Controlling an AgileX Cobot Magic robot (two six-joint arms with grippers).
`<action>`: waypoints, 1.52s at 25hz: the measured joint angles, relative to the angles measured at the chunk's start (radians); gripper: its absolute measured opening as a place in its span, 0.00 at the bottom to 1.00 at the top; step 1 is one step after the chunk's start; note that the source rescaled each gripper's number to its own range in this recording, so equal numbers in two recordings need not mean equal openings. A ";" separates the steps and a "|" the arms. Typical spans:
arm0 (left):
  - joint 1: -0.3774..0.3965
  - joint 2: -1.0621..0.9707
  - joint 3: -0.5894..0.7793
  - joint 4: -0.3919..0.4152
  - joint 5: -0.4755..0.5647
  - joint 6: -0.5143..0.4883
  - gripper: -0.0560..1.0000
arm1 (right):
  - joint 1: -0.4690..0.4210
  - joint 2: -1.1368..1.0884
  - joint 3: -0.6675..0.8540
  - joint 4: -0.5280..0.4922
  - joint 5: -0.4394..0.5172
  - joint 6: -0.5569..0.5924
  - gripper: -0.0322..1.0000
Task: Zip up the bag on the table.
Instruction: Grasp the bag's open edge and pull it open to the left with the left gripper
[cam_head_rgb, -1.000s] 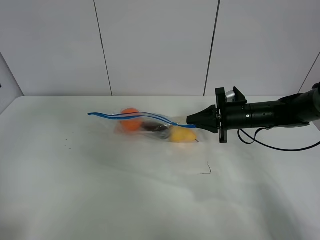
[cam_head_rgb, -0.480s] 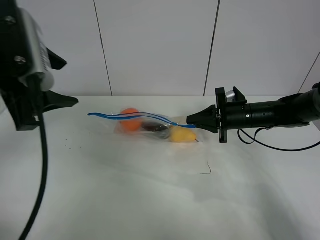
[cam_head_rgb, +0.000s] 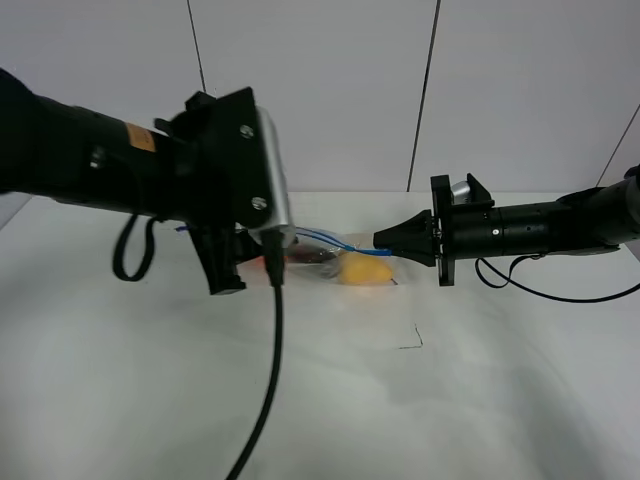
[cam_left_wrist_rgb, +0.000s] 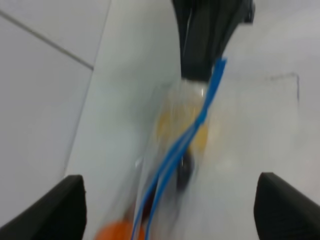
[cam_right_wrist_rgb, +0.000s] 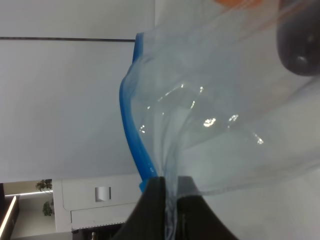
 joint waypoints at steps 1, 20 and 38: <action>-0.013 0.030 0.000 0.000 -0.044 0.000 0.95 | 0.000 0.000 0.000 0.000 0.000 0.001 0.03; -0.128 0.349 0.001 -0.004 -0.478 0.002 0.95 | 0.000 0.000 0.000 0.000 0.000 0.019 0.03; -0.126 0.442 0.074 -0.008 -0.714 0.137 0.92 | 0.000 0.000 0.000 0.000 0.000 0.025 0.03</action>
